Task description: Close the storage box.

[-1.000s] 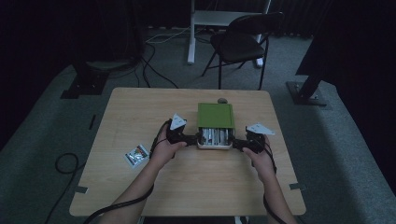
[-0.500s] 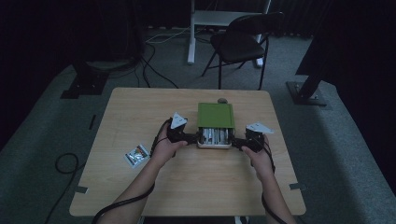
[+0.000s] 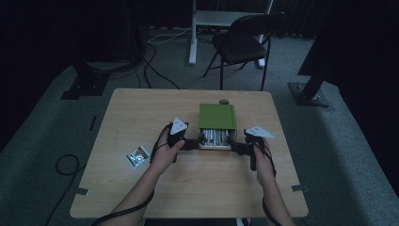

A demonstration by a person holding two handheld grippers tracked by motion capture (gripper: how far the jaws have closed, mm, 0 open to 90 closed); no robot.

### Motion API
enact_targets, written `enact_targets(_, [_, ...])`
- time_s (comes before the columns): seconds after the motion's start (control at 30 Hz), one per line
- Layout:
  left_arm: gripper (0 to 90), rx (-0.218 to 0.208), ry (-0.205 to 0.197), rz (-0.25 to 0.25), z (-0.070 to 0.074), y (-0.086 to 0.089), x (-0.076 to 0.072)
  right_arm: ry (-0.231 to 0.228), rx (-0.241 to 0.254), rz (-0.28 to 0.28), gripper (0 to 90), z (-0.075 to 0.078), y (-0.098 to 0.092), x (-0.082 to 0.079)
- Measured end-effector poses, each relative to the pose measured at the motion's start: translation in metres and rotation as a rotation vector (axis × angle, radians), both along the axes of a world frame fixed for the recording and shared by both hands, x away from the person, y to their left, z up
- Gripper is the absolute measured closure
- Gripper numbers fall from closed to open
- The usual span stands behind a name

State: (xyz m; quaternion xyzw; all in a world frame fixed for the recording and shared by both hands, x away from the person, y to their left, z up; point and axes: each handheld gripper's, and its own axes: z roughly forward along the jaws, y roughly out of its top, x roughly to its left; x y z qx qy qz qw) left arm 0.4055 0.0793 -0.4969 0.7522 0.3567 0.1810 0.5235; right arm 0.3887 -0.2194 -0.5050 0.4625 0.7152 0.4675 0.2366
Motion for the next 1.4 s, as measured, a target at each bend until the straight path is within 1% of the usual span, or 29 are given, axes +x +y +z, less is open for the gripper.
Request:
enact_targets(0.03, [11.2,-0.003,-0.002,-0.002,0.0,0.0,-0.001,-0.005,0.005,-0.006,13.4,0.001,-0.001,-0.001])
enact_targets(0.1, [11.0,0.012,-0.01,-0.001,0.002,0.0,-0.004,-0.008,0.012,-0.008,13.4,0.002,-0.002,-0.002])
enact_targets(0.17, [10.9,0.013,-0.017,0.007,0.003,0.0,-0.005,-0.013,0.015,-0.008,13.4,0.002,-0.002,-0.004])
enact_targets(0.23, [10.8,0.015,-0.01,0.01,0.004,0.0,-0.007,-0.011,0.006,-0.01,13.4,0.001,-0.003,-0.005])
enact_targets(0.33, [10.8,0.023,-0.012,0.011,0.005,0.0,-0.009,-0.007,0.005,-0.01,13.4,-0.001,-0.004,-0.007])
enact_targets(0.43, [10.8,0.019,-0.011,0.008,0.006,0.001,-0.011,-0.008,-0.001,-0.008,13.4,-0.001,-0.005,-0.009])
enact_targets(0.6, [10.8,0.018,-0.01,0.021,0.008,0.003,-0.016,-0.009,-0.001,-0.015,13.4,0.0,-0.007,-0.013])
enact_targets(0.67, [10.8,0.023,-0.005,0.027,0.009,0.004,-0.019,-0.012,-0.003,-0.018,13.4,0.001,-0.009,-0.015])
enact_targets(0.8, [10.8,0.029,0.001,0.035,0.008,0.007,-0.024,-0.005,-0.002,-0.019,13.4,0.0,-0.012,-0.02])
enact_targets(0.87, [10.8,0.033,0.005,0.039,0.007,0.008,-0.027,-0.007,-0.008,-0.017,13.4,-0.001,-0.014,-0.022])
enact_targets(1.0, [10.8,0.04,0.015,0.05,0.003,0.012,-0.031,0.005,-0.013,-0.018,13.4,-0.003,-0.018,-0.028])
enact_targets(1.07, [10.8,0.038,0.023,0.045,0.001,0.013,-0.034,0.006,-0.005,-0.023,13.4,-0.003,-0.02,-0.031])
enact_targets(1.13, [10.8,0.044,0.021,0.055,-0.001,0.014,-0.037,0.008,-0.009,-0.025,13.4,-0.003,-0.022,-0.035])
enact_targets(1.2, [10.8,0.043,0.031,0.055,-0.002,0.015,-0.04,0.008,-0.013,-0.03,13.4,-0.004,-0.025,-0.038])
enact_targets(1.23, [10.8,0.05,0.033,0.053,-0.003,0.016,-0.041,0.008,-0.011,-0.031,13.4,-0.005,-0.027,-0.039])
enact_targets(1.33, [10.8,0.051,0.051,0.069,-0.007,0.018,-0.045,0.009,-0.025,-0.042,13.4,-0.009,-0.032,-0.043])
enact_targets(1.4, [10.8,0.053,0.059,0.074,-0.01,0.019,-0.048,0.02,-0.029,-0.046,13.4,-0.013,-0.036,-0.045])
